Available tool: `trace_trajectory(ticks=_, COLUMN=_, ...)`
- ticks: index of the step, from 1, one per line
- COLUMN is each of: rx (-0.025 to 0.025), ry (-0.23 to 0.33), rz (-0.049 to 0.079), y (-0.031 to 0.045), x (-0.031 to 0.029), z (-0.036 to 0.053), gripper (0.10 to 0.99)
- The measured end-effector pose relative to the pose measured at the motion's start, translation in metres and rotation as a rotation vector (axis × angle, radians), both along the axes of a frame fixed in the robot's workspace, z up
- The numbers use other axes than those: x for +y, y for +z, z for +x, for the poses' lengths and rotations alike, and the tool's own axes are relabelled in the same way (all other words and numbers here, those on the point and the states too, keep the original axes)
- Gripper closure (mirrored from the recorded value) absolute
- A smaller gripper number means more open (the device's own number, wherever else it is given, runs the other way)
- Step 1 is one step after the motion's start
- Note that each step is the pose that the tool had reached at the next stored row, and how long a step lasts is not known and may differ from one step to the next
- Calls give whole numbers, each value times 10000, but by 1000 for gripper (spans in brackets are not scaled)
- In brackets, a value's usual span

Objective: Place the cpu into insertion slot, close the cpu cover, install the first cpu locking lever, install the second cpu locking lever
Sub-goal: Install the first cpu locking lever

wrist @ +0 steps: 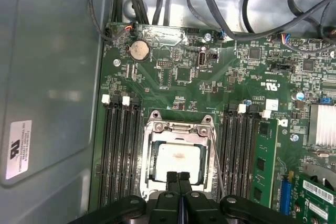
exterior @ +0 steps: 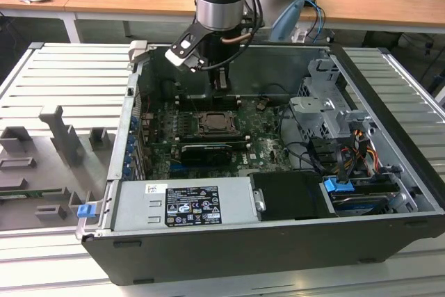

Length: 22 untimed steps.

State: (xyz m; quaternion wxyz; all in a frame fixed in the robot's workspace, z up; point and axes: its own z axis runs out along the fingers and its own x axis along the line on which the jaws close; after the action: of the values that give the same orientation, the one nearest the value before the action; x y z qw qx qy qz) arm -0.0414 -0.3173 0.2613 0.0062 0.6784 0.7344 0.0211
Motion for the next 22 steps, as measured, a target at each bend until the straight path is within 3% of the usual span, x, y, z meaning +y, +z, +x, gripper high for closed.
trace_trajectory(ticks=8, rx=0, ry=0, rz=0, y=124, x=0, z=0, gripper=980)
trace_trajectory(ticks=11, rx=-1, ry=52, rz=2, y=131, x=0, z=0, gripper=980)
trace_trajectory(ticks=17, rx=15, ry=1398, rz=-3, y=127, x=0, z=0, gripper=980)
trace_trajectory(ticks=22, rx=31, ry=2177, rz=-5, y=122, x=0, z=-4, gripper=980)
